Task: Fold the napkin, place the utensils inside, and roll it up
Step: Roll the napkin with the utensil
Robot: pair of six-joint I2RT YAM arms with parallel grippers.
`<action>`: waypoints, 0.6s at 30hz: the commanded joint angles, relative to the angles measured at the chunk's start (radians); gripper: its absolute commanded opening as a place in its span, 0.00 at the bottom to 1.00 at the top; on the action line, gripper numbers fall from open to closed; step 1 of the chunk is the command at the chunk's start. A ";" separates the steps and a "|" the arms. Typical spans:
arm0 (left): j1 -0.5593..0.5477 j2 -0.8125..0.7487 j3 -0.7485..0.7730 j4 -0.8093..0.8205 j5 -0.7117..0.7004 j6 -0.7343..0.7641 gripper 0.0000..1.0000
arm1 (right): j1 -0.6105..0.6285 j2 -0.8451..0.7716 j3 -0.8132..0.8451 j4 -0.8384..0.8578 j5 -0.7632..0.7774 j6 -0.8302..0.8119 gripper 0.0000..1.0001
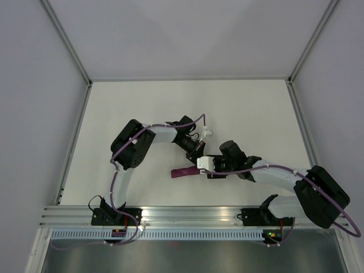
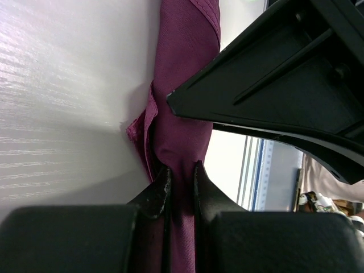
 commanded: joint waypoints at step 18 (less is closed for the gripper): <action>0.044 -0.131 -0.079 0.176 -0.271 -0.166 0.37 | -0.028 0.192 0.187 -0.272 -0.061 -0.094 0.14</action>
